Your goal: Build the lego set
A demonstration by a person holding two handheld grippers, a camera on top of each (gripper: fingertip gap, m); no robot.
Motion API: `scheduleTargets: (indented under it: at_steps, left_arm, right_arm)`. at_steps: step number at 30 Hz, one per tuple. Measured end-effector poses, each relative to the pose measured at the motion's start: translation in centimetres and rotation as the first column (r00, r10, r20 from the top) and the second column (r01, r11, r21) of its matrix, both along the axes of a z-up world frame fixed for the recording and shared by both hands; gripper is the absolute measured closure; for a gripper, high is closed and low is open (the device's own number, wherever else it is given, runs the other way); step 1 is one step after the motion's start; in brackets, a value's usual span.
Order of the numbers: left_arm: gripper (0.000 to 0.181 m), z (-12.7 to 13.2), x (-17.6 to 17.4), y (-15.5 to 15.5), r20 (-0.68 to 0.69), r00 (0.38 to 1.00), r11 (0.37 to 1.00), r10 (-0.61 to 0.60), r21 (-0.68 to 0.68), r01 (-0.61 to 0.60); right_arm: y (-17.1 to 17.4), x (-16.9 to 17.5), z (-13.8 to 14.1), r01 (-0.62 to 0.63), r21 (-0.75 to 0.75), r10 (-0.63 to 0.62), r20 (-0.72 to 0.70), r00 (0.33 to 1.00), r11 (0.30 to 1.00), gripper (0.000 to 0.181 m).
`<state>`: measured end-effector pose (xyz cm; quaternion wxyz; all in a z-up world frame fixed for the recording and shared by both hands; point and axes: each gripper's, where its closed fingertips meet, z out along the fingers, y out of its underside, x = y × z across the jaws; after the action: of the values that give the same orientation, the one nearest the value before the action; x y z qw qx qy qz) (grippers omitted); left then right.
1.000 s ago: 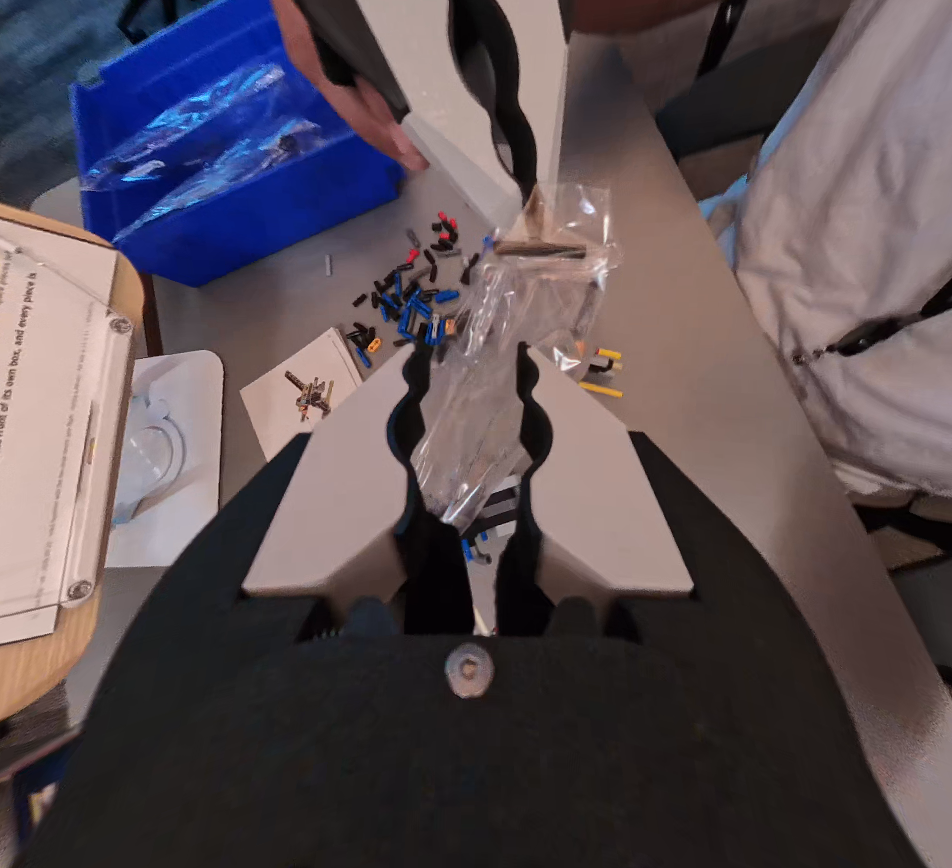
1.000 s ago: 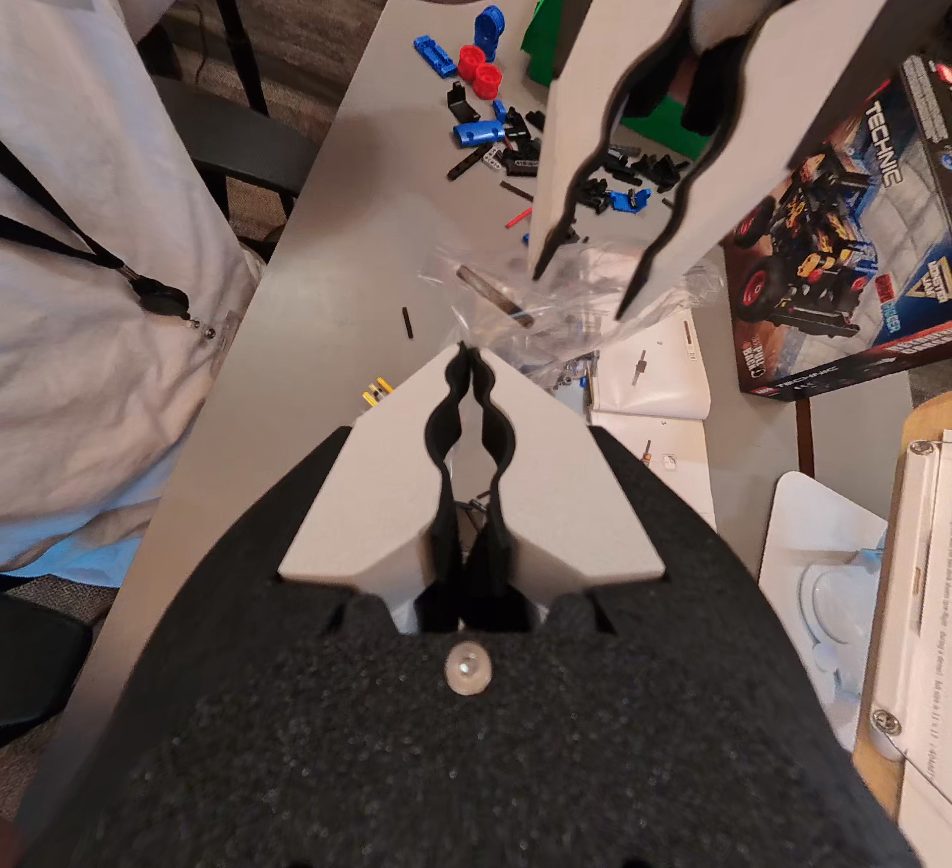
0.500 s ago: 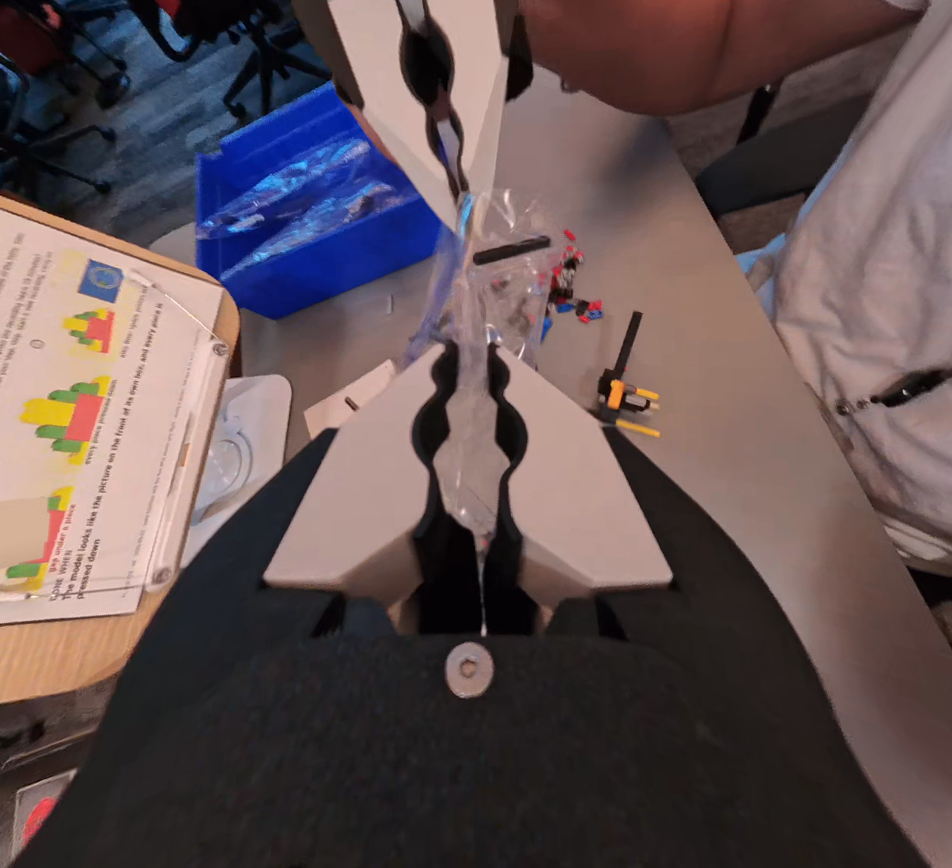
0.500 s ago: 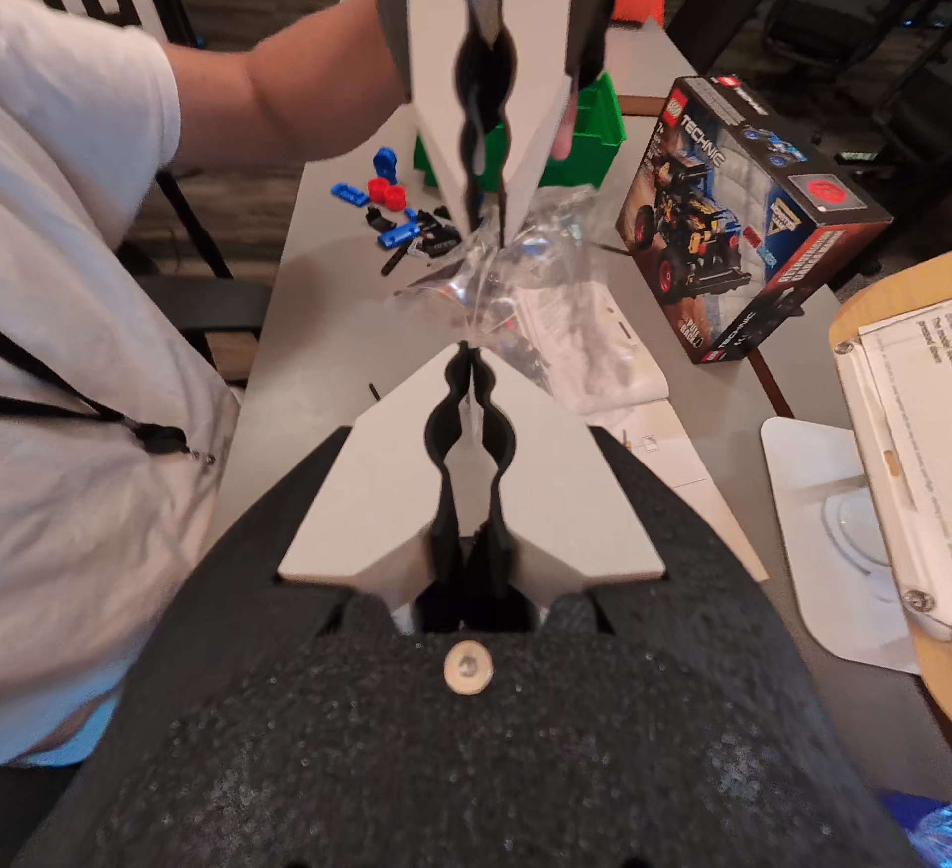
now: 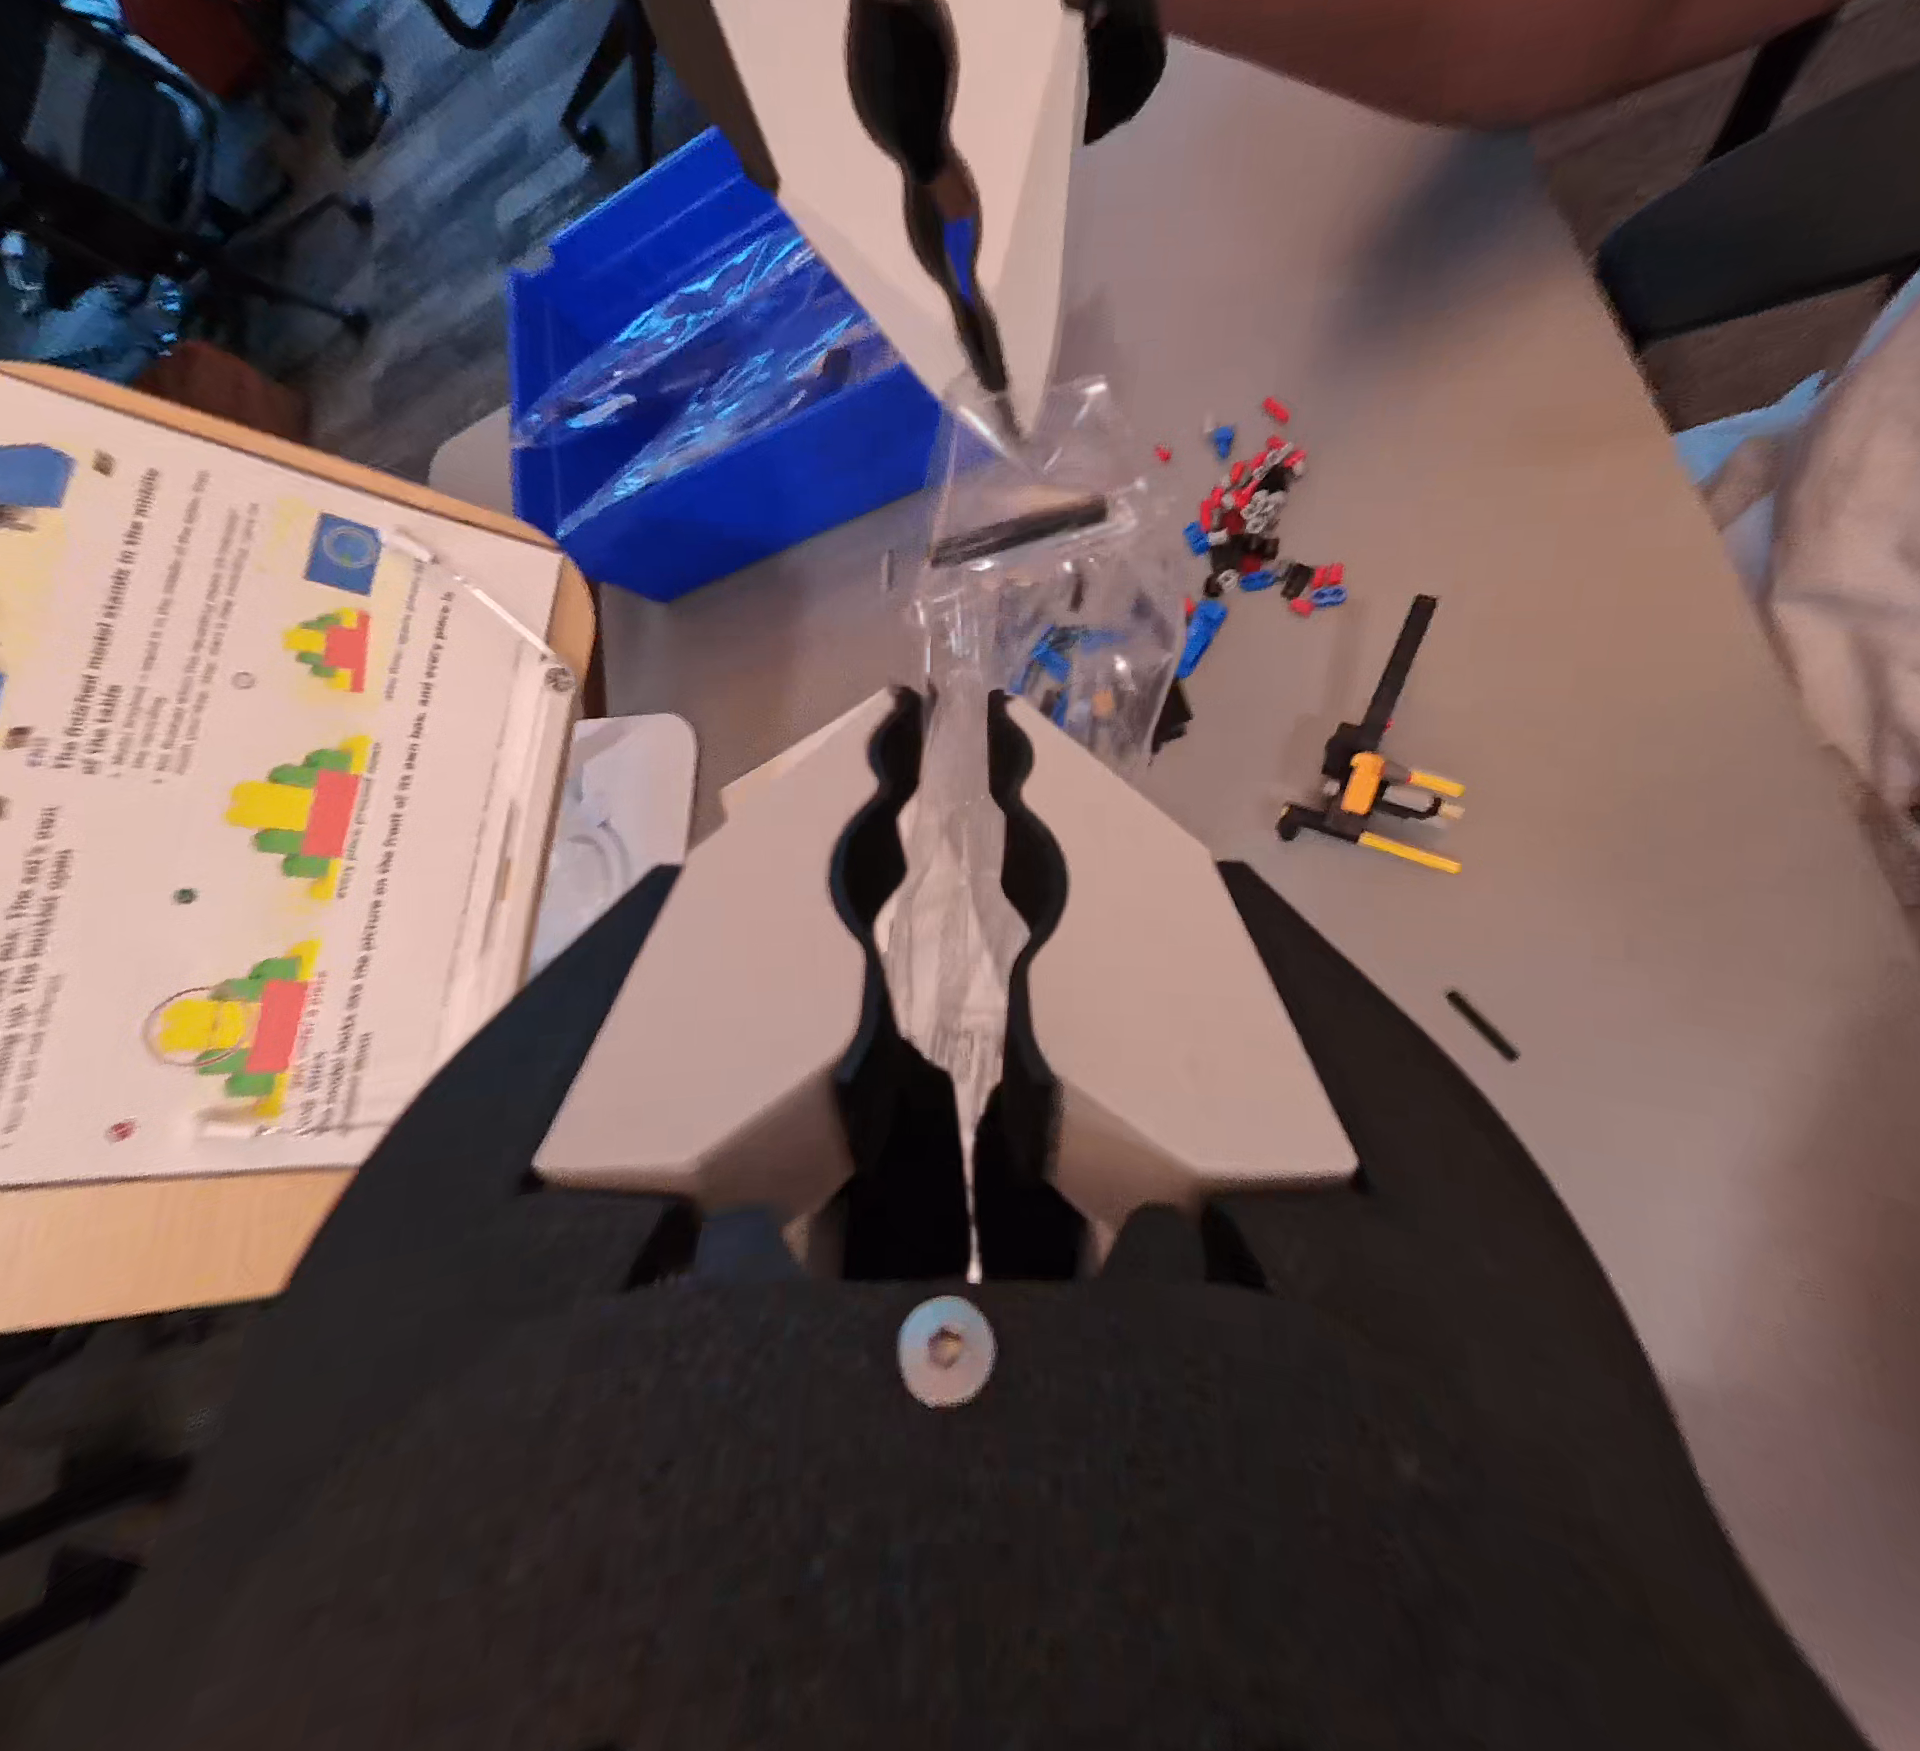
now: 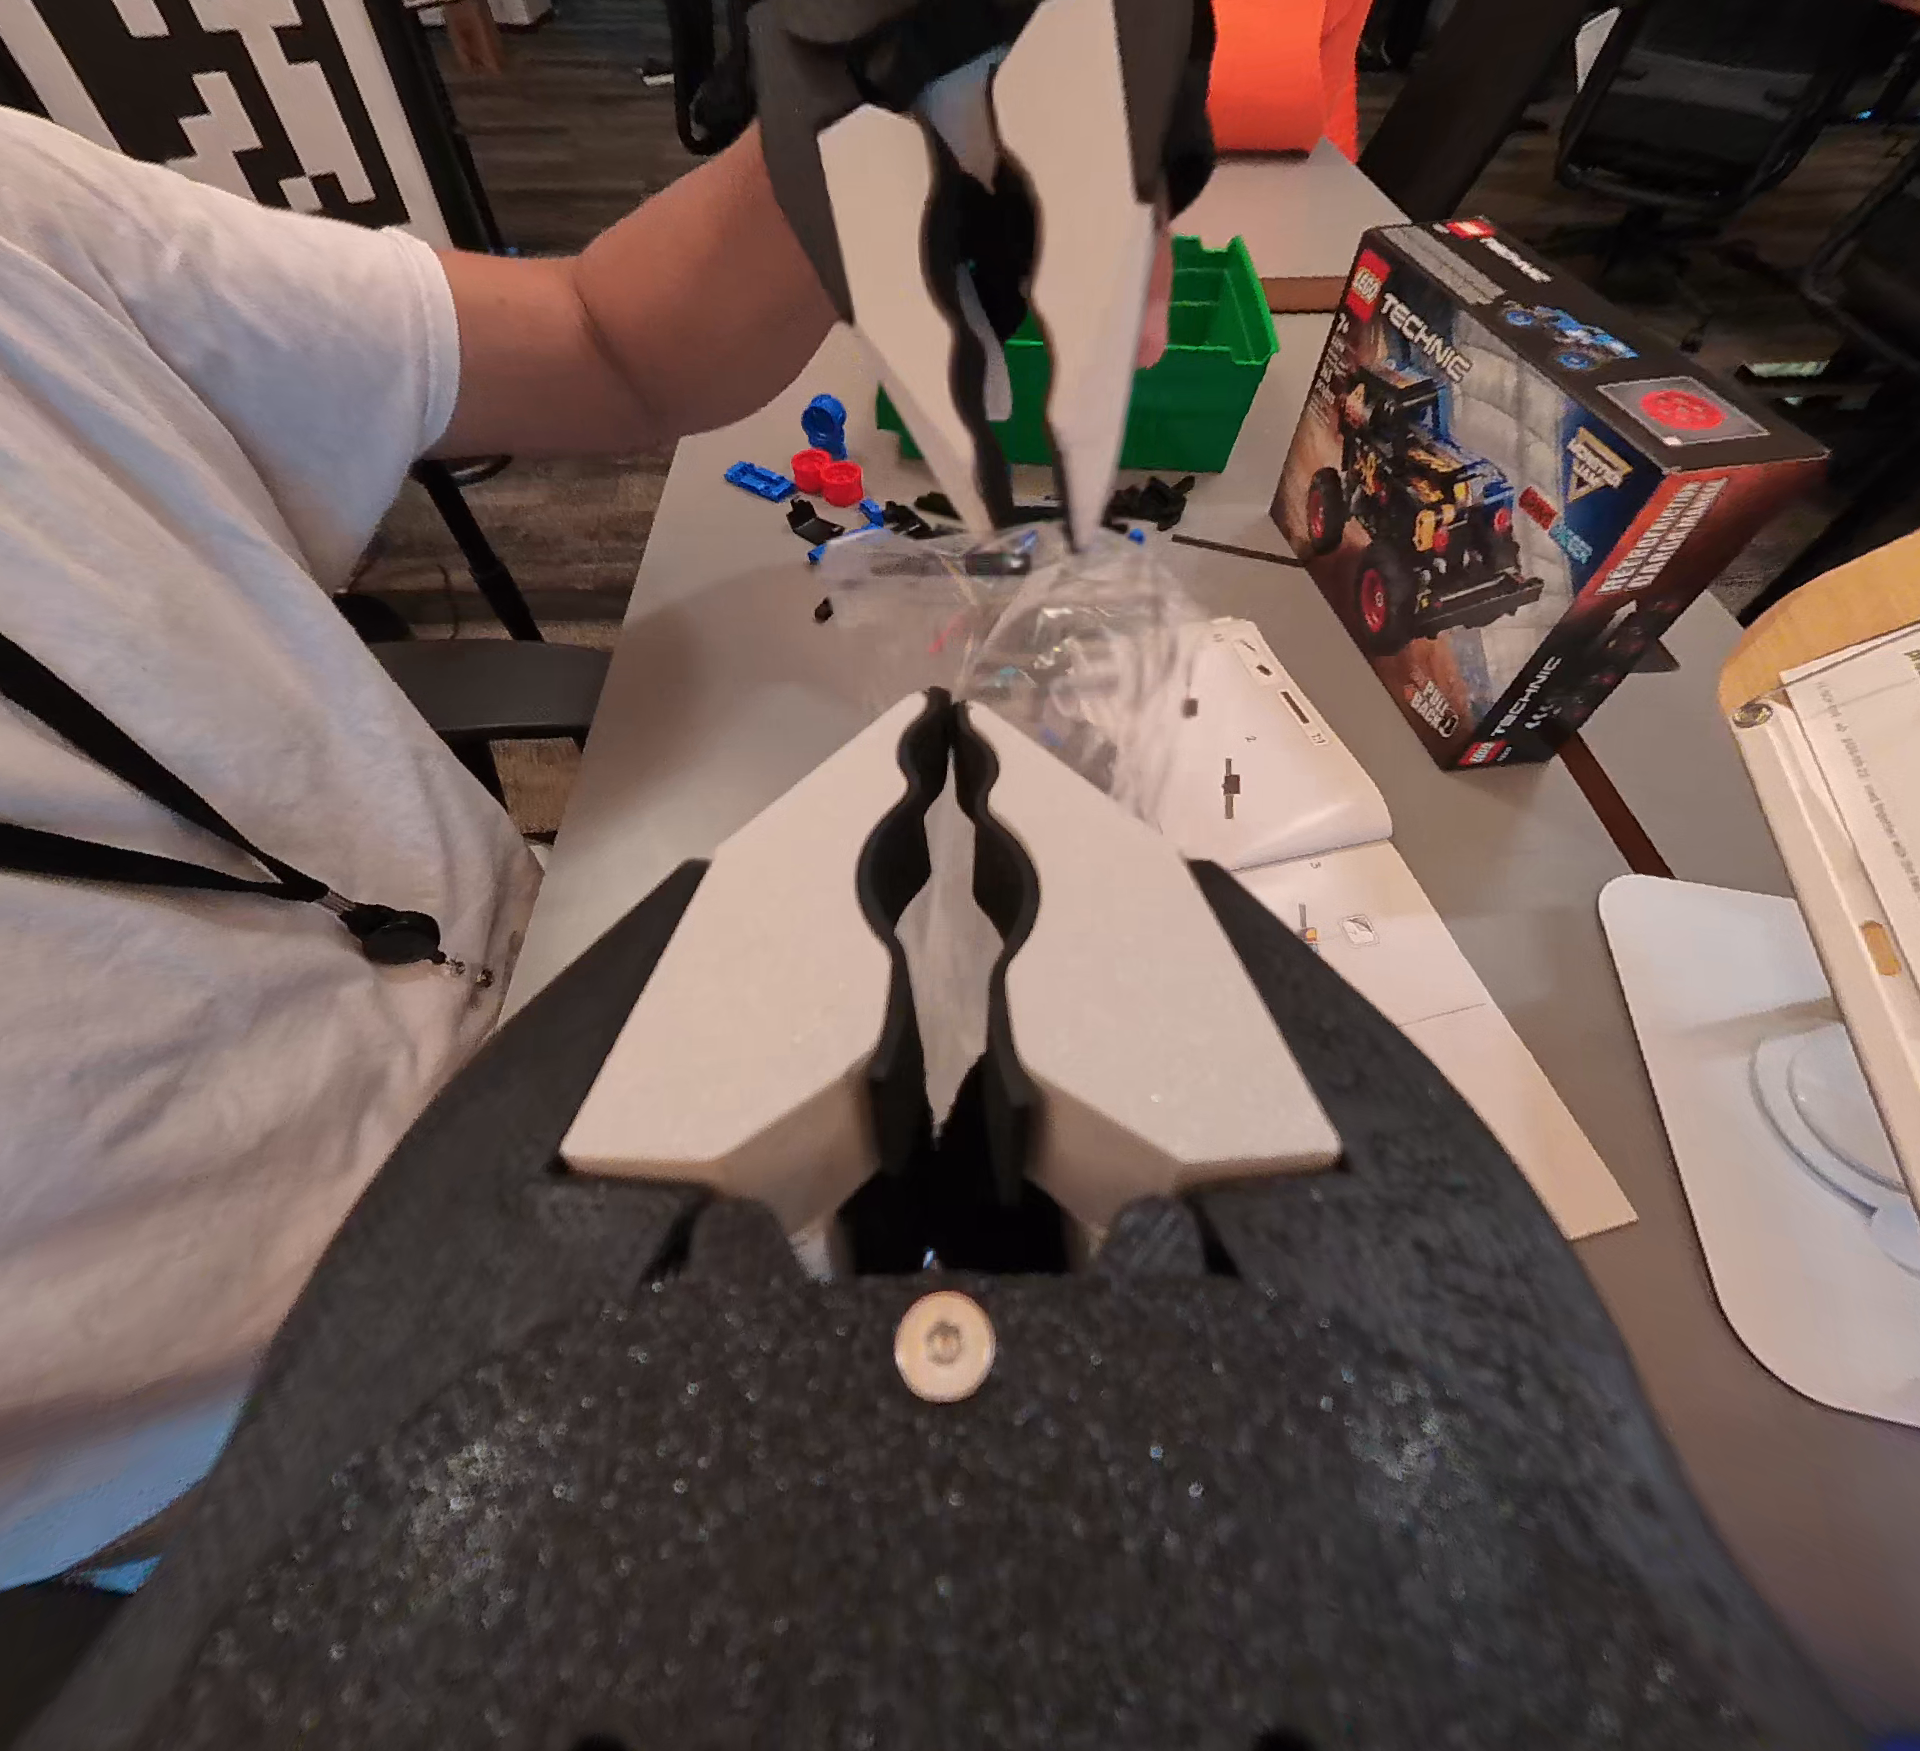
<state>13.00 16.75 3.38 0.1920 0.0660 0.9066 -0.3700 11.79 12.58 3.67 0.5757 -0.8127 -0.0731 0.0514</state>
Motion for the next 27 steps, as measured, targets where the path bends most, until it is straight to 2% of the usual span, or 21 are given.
scheduleTargets:
  at_steps: [3, 4, 6, 10, 12, 14, 15, 16, 18, 19, 20, 22, 25, 26, 27]
  left_arm:
    - [0.178, -0.3, 0.5, -0.1, -0.07, 0.997, 1.0, 0.015, -0.011, -0.016]
    - [0.179, -0.3, 1.1, 0.0, -0.088, 0.995, 0.999, 0.048, -0.012, -0.05]
    - [0.18, -0.2, 2.0, 0.1, -0.145, 0.983, 0.993, 0.114, -0.025, -0.118]
    - [0.181, -0.3, 2.8, -0.1, -0.231, 0.951, 0.975, 0.206, -0.028, -0.218]
    - [0.181, -0.3, 3.0, -0.3, -0.245, 0.944, 0.971, 0.223, -0.026, -0.236]
    - [0.181, -0.5, 3.1, -0.5, -0.243, 0.944, 0.972, 0.222, -0.02, -0.234]
    - [0.181, -0.7, 3.1, -0.6, -0.25, 0.943, 0.973, 0.219, -0.017, -0.23]
    - [0.181, -0.9, 3.0, -0.8, -0.253, 0.943, 0.973, 0.217, -0.016, -0.229]
    - [0.181, -1.4, 2.9, -1.1, -0.255, 0.943, 0.975, 0.213, -0.002, -0.221]
    - [0.181, -1.6, 2.9, -1.2, -0.25, 0.945, 0.976, 0.21, 0.006, -0.216]
    - [0.181, -1.9, 2.8, -1.3, -0.248, 0.946, 0.977, 0.208, 0.014, -0.211]
    - [0.181, -2.1, 3.0, -1.4, -0.233, 0.948, 0.975, 0.218, 0.012, -0.222]
    - [0.181, -1.7, 3.5, -1.5, -0.192, 0.954, 0.969, 0.23, -0.049, -0.243]
    - [0.176, -1.7, 3.6, -1.4, -0.174, 0.957, 0.967, 0.234, -0.066, -0.248]
    - [0.161, -1.9, 3.7, -1.4, -0.16, 0.958, 0.965, 0.238, -0.076, -0.253]
  right_arm:
    - [0.0, 1.1, 0.1, 0.052, 0.043, -0.051, -0.022, 0.998, 0.998, 0.181]
    - [-0.1, 1.9, 0.2, 0.098, 0.063, -0.097, -0.02, 0.995, 0.993, 0.177]
    - [-0.4, 3.0, 1.1, 0.176, 0.119, -0.177, -0.006, 0.984, 0.977, 0.153]
    - [-1.7, 2.5, 3.3, 0.313, 0.239, -0.344, 0.104, 0.933, 0.919, 0.146]
    - [-1.6, 2.2, 2.8, 0.381, 0.247, -0.436, 0.236, 0.868, 0.891, 0.145]
    - [-1.5, 2.8, 1.4, 0.467, 0.254, -0.532, 0.393, 0.75, 0.847, 0.149]
    - [-1.3, 3.0, 0.5, 0.495, 0.241, -0.548, 0.446, 0.708, 0.835, 0.148]
    - [-1.0, 2.9, -0.1, 0.506, 0.23, -0.55, 0.466, 0.693, 0.832, 0.148]
    - [-0.3, 2.5, -0.8, 0.508, 0.222, -0.548, 0.462, 0.697, 0.833, 0.146]
    - [-0.4, 2.8, -0.6, 0.522, 0.249, -0.574, 0.459, 0.678, 0.816, 0.152]
    - [-0.5, 3.0, -0.3, 0.536, 0.269, -0.596, 0.45, 0.665, 0.8, 0.168]
    - [-0.9, 4.0, -0.7, 0.577, 0.232, -0.616, 0.418, 0.667, 0.783, 0.176]
    - [-1.2, 4.5, -0.7, 0.578, 0.224, -0.619, 0.301, 0.725, 0.785, 0.181]
    - [-1.3, 4.6, -0.7, 0.575, 0.217, -0.614, 0.239, 0.752, 0.789, 0.181]
    - [-1.4, 4.8, -0.6, 0.575, 0.221, -0.612, 0.181, 0.769, 0.788, 0.181]
